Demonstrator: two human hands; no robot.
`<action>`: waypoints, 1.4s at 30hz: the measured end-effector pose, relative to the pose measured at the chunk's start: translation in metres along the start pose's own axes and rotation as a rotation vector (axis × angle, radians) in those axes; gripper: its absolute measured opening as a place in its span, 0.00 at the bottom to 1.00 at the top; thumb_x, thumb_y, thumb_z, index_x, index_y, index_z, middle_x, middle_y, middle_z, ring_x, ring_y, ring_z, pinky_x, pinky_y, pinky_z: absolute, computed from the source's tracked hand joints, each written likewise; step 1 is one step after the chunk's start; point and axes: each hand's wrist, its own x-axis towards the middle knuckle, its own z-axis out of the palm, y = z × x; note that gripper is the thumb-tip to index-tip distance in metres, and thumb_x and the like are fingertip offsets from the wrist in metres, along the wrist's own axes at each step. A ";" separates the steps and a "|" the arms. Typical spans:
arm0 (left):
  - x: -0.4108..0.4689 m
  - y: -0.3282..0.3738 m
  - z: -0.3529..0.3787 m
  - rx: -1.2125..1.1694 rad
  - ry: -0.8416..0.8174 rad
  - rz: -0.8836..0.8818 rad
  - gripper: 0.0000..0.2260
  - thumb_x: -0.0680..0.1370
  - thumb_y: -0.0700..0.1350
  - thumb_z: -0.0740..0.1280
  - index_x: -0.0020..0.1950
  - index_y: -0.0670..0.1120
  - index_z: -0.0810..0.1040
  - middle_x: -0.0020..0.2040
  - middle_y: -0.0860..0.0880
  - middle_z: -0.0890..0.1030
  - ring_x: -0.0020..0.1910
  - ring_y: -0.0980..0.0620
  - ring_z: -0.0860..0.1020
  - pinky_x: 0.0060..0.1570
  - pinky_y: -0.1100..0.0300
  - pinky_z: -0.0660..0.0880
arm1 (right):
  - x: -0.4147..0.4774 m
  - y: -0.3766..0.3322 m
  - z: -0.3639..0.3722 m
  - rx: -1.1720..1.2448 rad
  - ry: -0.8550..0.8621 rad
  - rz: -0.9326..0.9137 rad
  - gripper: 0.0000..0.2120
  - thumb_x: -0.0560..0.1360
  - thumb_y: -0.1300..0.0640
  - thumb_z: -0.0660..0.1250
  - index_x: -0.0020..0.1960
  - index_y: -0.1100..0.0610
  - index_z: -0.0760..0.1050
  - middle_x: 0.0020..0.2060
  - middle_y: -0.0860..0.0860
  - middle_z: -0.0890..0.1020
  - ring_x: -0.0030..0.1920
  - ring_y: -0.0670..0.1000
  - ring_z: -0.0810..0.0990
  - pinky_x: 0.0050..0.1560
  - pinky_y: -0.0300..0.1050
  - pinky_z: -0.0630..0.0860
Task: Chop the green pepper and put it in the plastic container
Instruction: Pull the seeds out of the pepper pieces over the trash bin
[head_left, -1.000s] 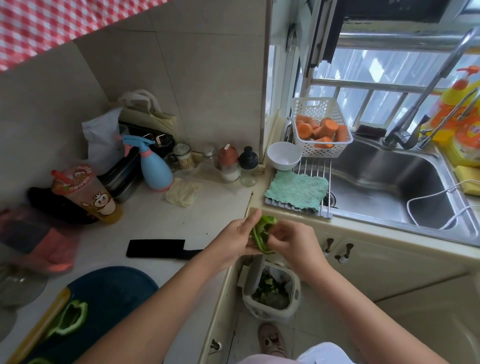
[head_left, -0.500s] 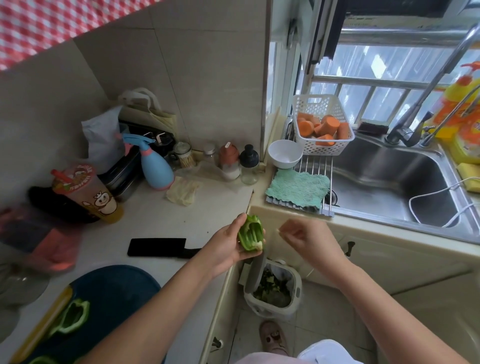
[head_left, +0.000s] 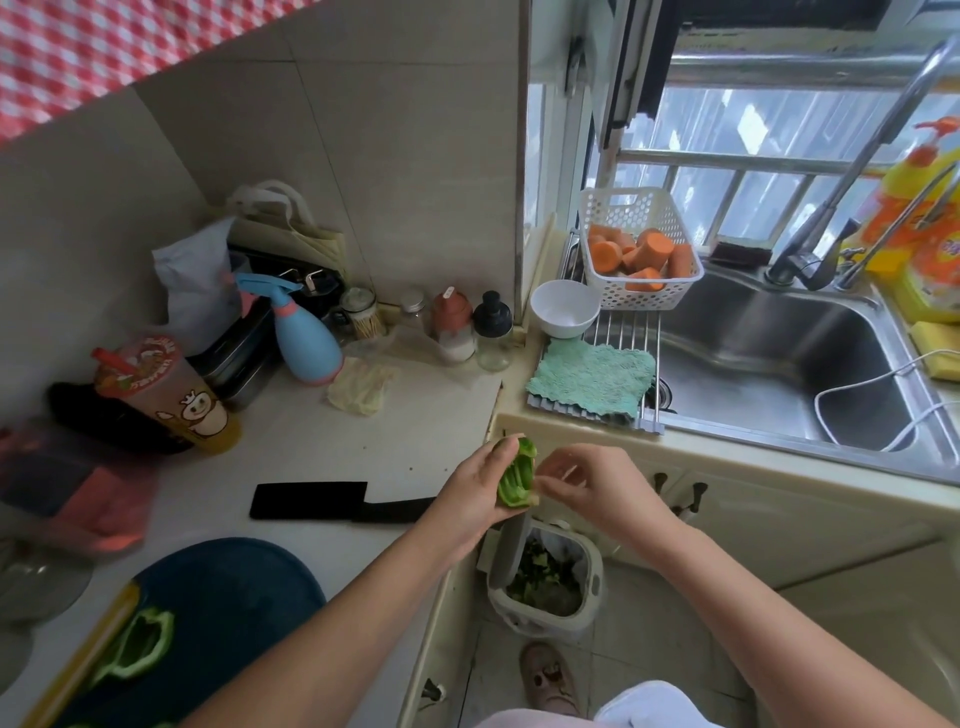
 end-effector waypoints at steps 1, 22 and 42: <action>0.000 -0.001 0.002 0.018 -0.004 0.009 0.16 0.73 0.57 0.61 0.59 0.54 0.74 0.60 0.44 0.77 0.59 0.47 0.77 0.57 0.52 0.76 | 0.001 -0.004 0.003 0.013 -0.029 -0.001 0.06 0.74 0.53 0.70 0.49 0.53 0.81 0.41 0.43 0.81 0.39 0.37 0.77 0.42 0.30 0.74; -0.003 0.010 0.020 0.171 0.043 0.033 0.15 0.79 0.55 0.58 0.63 0.52 0.72 0.57 0.49 0.77 0.58 0.52 0.75 0.62 0.53 0.73 | 0.010 -0.011 0.018 -0.078 -0.083 0.042 0.12 0.66 0.61 0.68 0.30 0.58 0.65 0.24 0.50 0.64 0.25 0.47 0.59 0.26 0.38 0.57; 0.000 0.012 0.007 -0.069 0.115 0.007 0.13 0.79 0.53 0.59 0.57 0.48 0.74 0.58 0.41 0.78 0.57 0.45 0.78 0.53 0.49 0.77 | 0.004 -0.004 0.004 0.184 0.009 -0.017 0.05 0.68 0.63 0.72 0.36 0.55 0.78 0.35 0.50 0.83 0.37 0.47 0.82 0.43 0.45 0.81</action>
